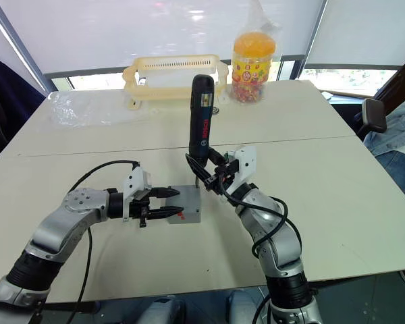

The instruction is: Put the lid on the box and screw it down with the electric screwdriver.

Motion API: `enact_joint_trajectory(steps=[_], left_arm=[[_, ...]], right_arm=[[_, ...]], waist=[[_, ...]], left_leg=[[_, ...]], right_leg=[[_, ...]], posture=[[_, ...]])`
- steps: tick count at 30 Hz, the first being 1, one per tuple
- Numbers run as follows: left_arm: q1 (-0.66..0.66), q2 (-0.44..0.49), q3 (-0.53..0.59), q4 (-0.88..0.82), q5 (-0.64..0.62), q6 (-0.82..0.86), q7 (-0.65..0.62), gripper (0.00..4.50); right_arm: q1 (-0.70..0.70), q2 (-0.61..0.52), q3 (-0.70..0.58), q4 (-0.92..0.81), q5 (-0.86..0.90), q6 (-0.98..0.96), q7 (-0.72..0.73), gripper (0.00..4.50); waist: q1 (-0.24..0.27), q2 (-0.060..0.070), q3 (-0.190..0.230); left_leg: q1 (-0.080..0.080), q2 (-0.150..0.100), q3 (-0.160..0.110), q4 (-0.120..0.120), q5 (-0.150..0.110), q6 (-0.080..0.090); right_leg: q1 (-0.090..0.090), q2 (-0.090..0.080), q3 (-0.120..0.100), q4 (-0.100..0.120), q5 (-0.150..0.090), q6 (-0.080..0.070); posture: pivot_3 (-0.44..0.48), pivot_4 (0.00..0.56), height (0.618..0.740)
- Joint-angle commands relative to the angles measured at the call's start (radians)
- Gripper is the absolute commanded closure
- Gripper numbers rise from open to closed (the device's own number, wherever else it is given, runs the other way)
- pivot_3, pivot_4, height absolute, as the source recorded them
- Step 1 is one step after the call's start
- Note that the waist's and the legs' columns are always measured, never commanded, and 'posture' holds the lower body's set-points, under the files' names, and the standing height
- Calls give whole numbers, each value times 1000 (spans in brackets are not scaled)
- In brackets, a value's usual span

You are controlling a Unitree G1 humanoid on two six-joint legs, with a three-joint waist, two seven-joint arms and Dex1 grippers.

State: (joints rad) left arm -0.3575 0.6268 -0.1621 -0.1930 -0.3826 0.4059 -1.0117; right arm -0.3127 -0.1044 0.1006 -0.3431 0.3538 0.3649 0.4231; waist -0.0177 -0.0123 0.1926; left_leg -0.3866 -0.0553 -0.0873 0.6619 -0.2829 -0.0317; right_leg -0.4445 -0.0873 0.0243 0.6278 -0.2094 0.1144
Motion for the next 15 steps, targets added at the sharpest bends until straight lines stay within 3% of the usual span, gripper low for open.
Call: enact_joint_trajectory(steps=[1, 15], left_arm=[[15, 2, 0, -9, 6, 8, 0, 2182], [21, 0, 8, -15, 3, 15, 19, 2182]], right_arm=[[-17, 11, -5, -21, -6, -61, -6, 2717], [-30, 9, -4, 13, -17, -97, -5, 2717]], waist=[[0, 0, 0], [0, 0, 0]], left_leg=[[0, 0, 0, 0, 0, 0], [2, 0, 0, 0, 0, 0]], right_leg=[[0, 0, 0, 0, 0, 0], [1, 0, 0, 0, 0, 0]], posture=[[0, 150, 740], [0, 150, 740]])
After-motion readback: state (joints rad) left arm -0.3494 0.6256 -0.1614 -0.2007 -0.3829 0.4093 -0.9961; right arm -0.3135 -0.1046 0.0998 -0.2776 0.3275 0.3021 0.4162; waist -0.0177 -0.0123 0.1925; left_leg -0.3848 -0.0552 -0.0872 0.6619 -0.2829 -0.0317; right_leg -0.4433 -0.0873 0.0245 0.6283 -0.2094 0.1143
